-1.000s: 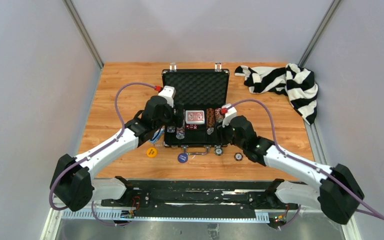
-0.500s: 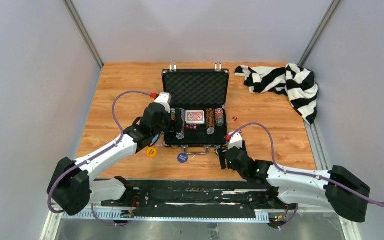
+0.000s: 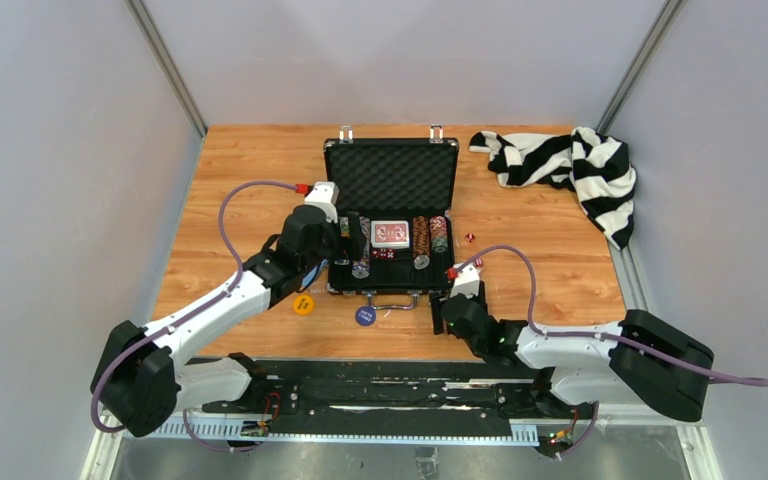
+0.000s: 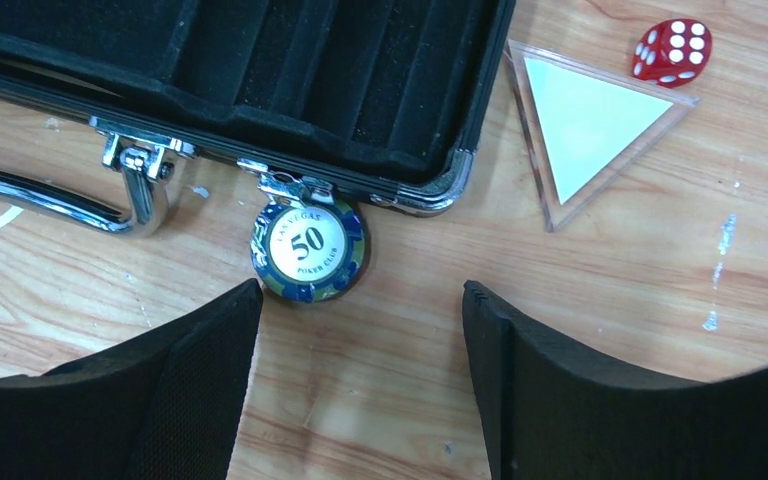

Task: Pack up texas hold em set

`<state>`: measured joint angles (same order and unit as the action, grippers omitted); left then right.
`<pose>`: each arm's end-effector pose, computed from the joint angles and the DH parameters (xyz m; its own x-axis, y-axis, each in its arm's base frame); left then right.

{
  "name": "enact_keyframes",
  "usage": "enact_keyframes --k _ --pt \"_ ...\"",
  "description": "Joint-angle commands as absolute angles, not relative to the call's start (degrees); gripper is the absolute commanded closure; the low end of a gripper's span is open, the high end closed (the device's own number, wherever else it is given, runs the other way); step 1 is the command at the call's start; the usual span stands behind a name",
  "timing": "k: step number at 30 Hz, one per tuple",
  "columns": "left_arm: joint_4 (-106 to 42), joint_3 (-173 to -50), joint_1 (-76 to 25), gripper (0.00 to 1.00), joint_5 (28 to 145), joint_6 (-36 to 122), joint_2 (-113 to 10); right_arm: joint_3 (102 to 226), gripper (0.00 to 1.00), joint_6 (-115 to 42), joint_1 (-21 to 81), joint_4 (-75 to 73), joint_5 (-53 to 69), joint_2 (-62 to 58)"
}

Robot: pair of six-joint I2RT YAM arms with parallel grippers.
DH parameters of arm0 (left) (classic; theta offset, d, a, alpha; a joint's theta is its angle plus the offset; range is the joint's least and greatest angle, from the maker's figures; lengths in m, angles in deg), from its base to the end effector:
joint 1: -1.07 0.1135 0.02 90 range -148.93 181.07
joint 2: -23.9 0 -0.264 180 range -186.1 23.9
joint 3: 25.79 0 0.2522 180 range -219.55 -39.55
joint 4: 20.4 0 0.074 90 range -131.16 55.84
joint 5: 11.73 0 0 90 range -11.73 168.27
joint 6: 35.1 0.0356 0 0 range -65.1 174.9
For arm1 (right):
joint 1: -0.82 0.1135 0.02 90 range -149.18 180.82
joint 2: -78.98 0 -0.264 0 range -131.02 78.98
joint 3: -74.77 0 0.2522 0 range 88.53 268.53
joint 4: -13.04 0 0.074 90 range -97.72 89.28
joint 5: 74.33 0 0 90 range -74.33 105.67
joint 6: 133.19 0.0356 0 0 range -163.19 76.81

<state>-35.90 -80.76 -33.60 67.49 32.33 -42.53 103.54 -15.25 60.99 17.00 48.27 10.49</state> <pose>0.2166 -0.1417 0.2560 -0.5062 -0.1083 -0.8556 0.2463 0.9326 -0.2638 0.1169 0.1653 0.1372 -0.4973 -0.0738 -0.8644 -0.3173 0.9428 0.1021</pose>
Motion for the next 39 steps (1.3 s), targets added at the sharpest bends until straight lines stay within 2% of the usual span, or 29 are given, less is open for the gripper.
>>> enact_keyframes --k 1,6,16,26,39 --pt "-33.8 -80.6 -33.7 0.07 66.9 32.1 -42.9 102.5 0.27 -13.8 61.4 21.7 47.6 8.0" --pt "-33.7 -80.7 -33.7 0.07 67.5 32.0 -43.5 101.9 0.29 -12.4 60.0 25.4 44.8 4.7" --pt "-33.3 -80.7 -33.7 0.07 68.1 32.0 -44.3 103.2 0.41 -13.1 59.7 23.2 44.2 3.1" --pt "-33.0 -80.5 -33.7 0.07 68.8 32.2 -45.2 106.6 0.38 -14.3 61.9 19.1 43.1 -1.6" --pt "-32.3 -80.2 -33.7 0.07 69.8 32.1 -45.9 104.5 0.43 -10.5 62.5 18.6 42.6 -2.2"
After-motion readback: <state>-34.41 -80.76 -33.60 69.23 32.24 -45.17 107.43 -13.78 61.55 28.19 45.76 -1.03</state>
